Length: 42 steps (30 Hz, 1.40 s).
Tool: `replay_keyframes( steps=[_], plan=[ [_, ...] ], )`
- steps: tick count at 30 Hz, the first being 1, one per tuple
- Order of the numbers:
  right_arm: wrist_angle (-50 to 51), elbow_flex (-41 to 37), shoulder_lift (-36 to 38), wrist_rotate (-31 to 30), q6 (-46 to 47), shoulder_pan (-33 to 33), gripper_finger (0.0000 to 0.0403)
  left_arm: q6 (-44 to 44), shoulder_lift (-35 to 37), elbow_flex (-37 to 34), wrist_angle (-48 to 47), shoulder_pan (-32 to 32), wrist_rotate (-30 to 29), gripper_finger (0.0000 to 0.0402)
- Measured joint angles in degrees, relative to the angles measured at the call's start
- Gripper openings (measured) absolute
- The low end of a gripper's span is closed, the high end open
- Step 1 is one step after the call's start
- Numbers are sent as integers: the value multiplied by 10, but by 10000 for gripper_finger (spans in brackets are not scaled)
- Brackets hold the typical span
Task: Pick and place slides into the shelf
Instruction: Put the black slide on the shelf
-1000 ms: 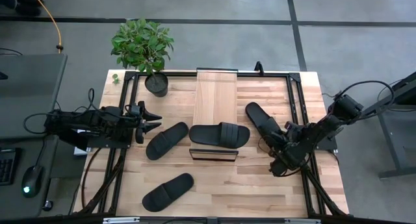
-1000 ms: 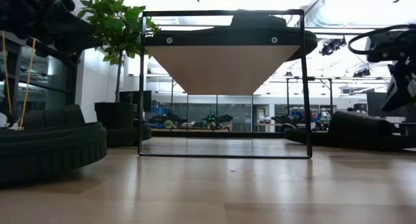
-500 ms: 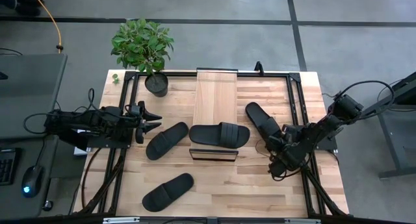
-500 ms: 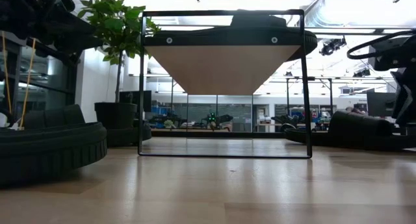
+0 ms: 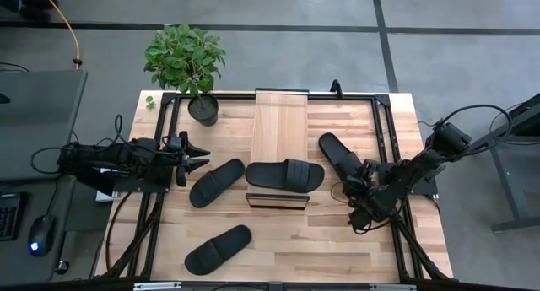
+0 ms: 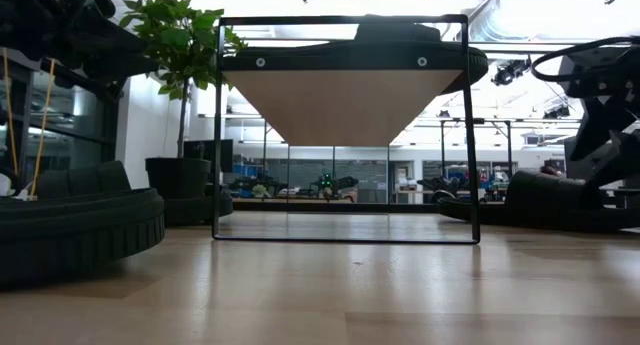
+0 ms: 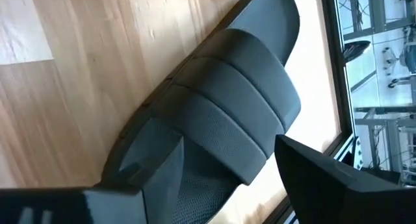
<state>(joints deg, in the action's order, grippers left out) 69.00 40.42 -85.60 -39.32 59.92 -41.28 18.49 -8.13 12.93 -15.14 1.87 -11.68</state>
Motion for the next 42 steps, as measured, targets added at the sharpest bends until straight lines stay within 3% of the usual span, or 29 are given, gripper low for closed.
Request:
replay_keyframes(
  steps=[10, 18, 22, 35, 42],
  plan=[
    [-21, -3, 0, 1, -18, 0, 236, 0, 0, 0, 0, 0, 0, 134],
    [-68, -73, 0, 7, -25, 5, 236, 0, 0, 0, 0, 0, 0, 134],
    [-72, -91, 0, -20, 20, 5, 236, 0, 0, 0, 0, 0, -11, 134],
    [-99, -115, 0, -76, 31, 7, 236, 0, 0, 0, 0, 0, -18, 134],
    [-116, -114, 0, -76, 12, 30, 186, 0, 0, 0, 0, 0, -18, 134]
  ],
)
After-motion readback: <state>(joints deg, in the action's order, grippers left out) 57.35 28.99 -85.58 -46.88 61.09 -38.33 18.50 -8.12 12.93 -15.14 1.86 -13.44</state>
